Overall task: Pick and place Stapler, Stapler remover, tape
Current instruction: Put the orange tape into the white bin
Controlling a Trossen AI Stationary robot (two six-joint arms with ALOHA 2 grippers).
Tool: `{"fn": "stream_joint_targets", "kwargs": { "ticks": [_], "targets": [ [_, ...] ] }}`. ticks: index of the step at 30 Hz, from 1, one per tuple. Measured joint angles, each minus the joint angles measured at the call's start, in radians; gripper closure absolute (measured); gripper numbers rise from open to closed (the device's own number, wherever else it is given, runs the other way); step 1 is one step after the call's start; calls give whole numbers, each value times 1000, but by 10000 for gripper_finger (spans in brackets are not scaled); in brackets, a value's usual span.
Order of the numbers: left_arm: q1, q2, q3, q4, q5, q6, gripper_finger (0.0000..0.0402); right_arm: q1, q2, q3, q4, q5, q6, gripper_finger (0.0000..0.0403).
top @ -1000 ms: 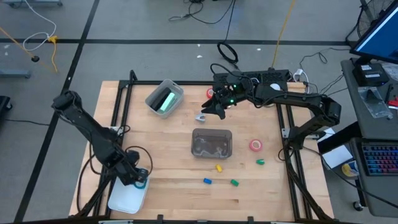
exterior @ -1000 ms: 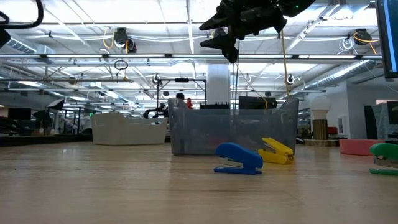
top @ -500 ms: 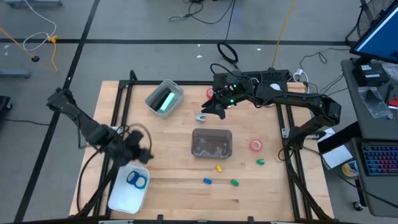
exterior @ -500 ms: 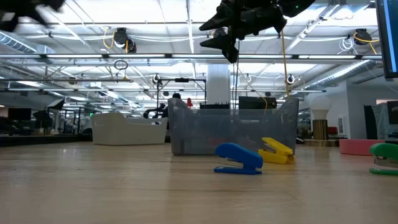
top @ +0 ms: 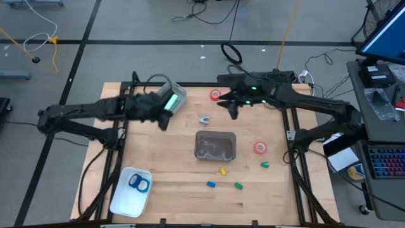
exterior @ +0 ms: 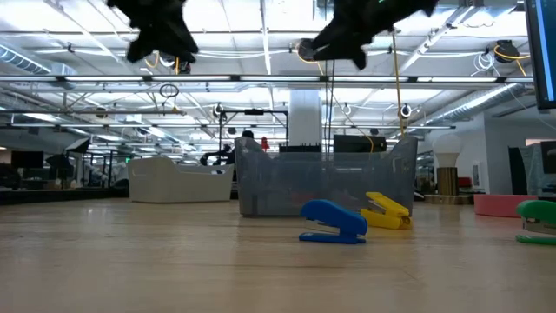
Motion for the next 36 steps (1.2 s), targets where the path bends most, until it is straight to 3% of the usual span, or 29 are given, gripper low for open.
{"fn": "stream_joint_targets", "kwargs": {
  "ticks": [4, 7, 11, 14, 21, 27, 32, 36],
  "targets": [
    [149, 74, 0, 162, 124, 161, 328, 3, -156, -137, -1, 127, 44, 305],
    [220, 155, 3, 301, 194, 261, 328, 3, -287, -268, 115, 186, 85, 343],
    [279, 303, 91, 407, 177, 388, 328, 4, -430, -443, 328, 233, 126, 393],
    [310, 436, 231, 415, 146, 500, 328, 1, -506, -550, 457, 267, 166, 394],
    [375, 778, 649, 283, 146, 754, 328, -1, -582, -687, 563, 313, 262, 401],
    [431, 1050, 945, 35, 260, 829, 328, -1, -588, -701, 577, 313, 291, 401],
    [456, 1217, 1080, -106, 314, 752, 328, -1, -588, -701, 578, 313, 292, 400],
    [463, 1287, 1096, -130, 343, 652, 328, -1, -588, -701, 578, 313, 292, 400]
  ]
}}
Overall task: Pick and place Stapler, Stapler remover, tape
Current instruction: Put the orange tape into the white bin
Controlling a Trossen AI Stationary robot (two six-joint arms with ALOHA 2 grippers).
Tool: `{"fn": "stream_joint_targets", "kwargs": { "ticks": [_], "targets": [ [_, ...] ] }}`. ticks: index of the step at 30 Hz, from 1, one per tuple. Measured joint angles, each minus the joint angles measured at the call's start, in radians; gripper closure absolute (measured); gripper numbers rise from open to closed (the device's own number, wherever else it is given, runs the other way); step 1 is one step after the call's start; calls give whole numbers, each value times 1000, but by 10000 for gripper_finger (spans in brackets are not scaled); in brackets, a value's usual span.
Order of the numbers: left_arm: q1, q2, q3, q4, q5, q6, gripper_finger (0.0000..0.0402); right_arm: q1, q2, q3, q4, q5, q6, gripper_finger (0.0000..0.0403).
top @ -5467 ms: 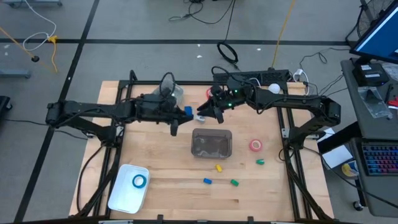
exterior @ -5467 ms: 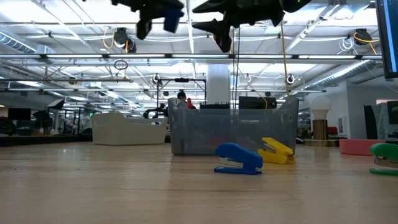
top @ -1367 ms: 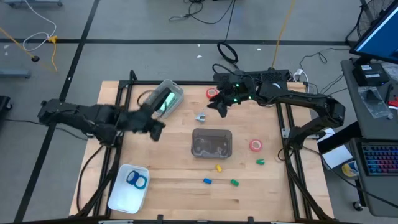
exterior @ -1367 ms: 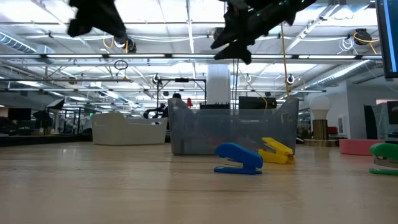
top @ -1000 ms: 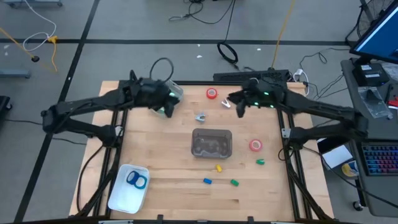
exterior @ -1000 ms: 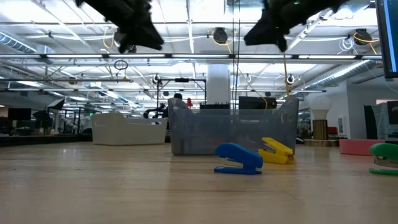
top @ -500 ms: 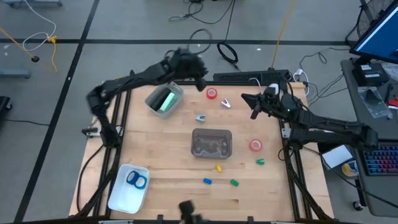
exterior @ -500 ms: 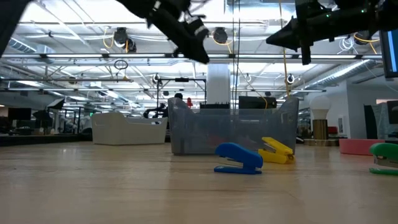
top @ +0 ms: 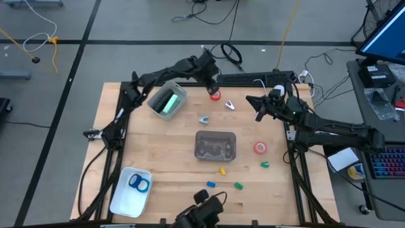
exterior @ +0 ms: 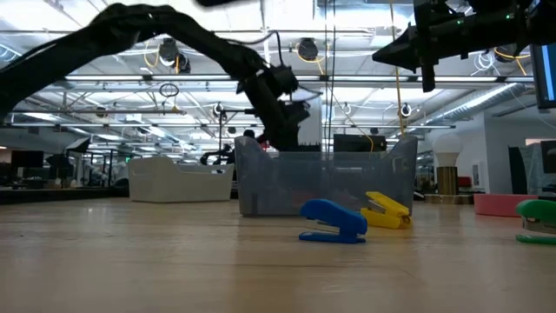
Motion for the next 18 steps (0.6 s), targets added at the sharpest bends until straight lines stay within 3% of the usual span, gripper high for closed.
{"fn": "stream_joint_targets", "kwargs": {
  "ticks": [8, 18],
  "targets": [
    [-5, 57, 1, 39, 40, -132, 328, 0, 0, 0, 0, -2, 34, 402],
    [-2, 55, 1, 60, 38, -135, 322, 0, 0, 0, 1, -4, 77, 402]
  ]
}}
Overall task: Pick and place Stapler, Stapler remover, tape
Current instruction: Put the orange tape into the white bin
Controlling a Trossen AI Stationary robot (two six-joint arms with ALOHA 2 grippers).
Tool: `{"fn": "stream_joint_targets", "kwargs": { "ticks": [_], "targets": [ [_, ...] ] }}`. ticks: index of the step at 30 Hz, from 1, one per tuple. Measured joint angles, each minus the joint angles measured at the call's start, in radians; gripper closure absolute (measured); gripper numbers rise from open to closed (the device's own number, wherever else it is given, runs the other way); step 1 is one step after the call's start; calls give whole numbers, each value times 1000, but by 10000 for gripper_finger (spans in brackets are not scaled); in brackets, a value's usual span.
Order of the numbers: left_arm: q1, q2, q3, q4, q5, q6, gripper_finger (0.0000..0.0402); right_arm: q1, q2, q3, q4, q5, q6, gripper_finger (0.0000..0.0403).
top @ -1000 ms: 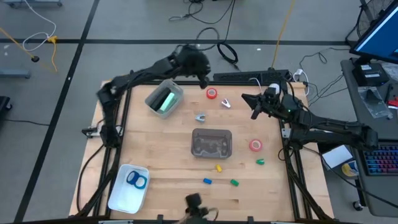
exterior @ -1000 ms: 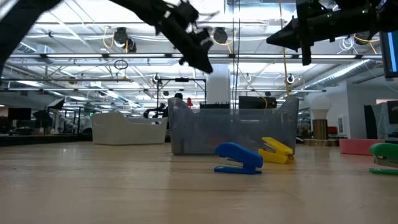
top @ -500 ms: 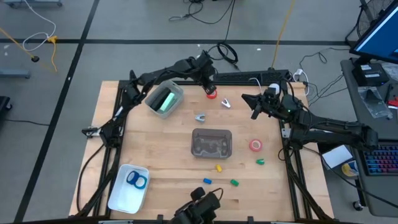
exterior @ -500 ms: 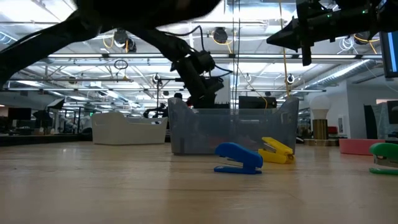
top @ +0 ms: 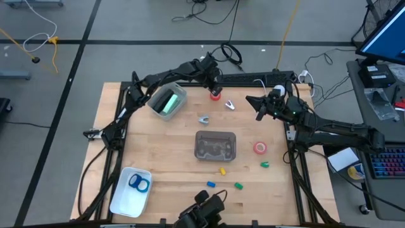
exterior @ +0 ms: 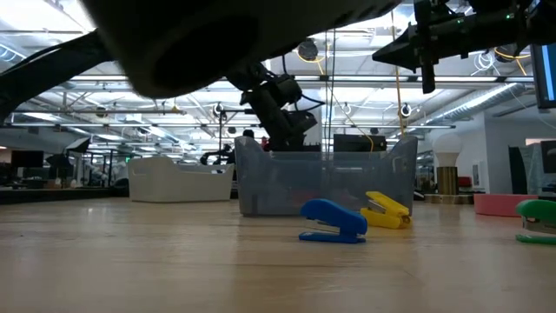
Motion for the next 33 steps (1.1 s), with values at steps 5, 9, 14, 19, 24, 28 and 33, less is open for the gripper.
{"fn": "stream_joint_targets", "kwargs": {
  "ticks": [5, 9, 14, 19, 24, 28, 33],
  "targets": [
    [3, 0, -8, -38, -21, 46, 294, 0, 0, 0, 0, 0, 2, 399],
    [13, 0, -8, -82, -47, 96, 258, 0, 0, 0, 7, 0, 2, 399],
    [14, 0, -8, -91, -24, 219, 219, 0, 0, 0, 7, 0, 9, 399],
    [-11, 0, -8, -146, 11, 454, 203, 0, 0, 0, 7, 0, 31, 399],
    [-44, 0, -9, -202, 14, 616, 201, 0, 0, 0, 7, 0, 32, 399],
    [-66, 0, -9, -169, -66, 662, 201, 0, 0, 0, 7, 0, 30, 399],
    [-73, 0, -9, -118, -68, 669, 201, 0, 0, 0, 6, 0, 29, 399]
  ]
}}
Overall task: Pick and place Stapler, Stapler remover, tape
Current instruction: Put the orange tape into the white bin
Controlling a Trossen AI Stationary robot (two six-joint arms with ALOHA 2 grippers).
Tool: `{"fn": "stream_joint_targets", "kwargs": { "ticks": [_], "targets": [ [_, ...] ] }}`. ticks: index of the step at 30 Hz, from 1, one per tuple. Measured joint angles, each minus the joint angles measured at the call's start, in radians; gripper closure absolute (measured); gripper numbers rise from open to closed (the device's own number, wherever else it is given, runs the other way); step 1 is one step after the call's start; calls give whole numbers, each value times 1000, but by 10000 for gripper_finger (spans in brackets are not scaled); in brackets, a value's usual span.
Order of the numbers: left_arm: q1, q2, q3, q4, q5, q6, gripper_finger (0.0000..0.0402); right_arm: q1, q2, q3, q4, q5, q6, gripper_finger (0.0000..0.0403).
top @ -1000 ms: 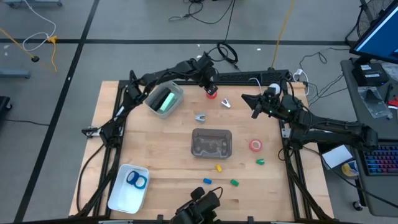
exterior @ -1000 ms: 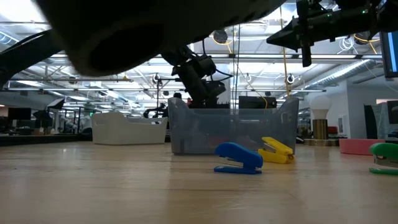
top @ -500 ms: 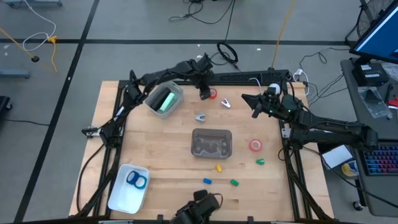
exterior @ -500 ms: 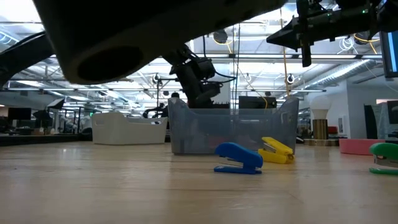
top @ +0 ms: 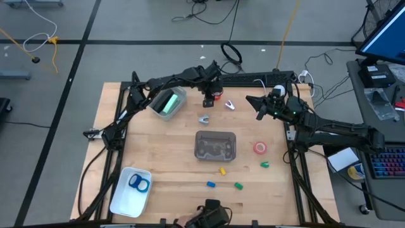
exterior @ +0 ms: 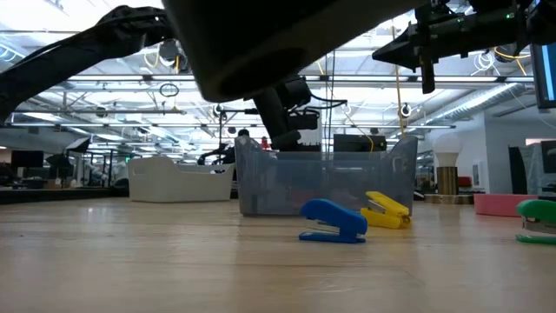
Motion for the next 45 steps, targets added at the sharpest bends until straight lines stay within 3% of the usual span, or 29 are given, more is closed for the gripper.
{"fn": "stream_joint_targets", "kwargs": {
  "ticks": [24, 31, 45],
  "targets": [
    [22, 13, 10, -53, 9, 40, 202, 0, 1, 1, -1, -2, 25, 399],
    [58, 13, 10, -124, 47, 151, 202, 0, 1, 1, -2, -1, 50, 399],
    [71, 13, 10, -72, 20, 440, 202, 0, 1, 1, -4, -1, 77, 399]
  ]
}}
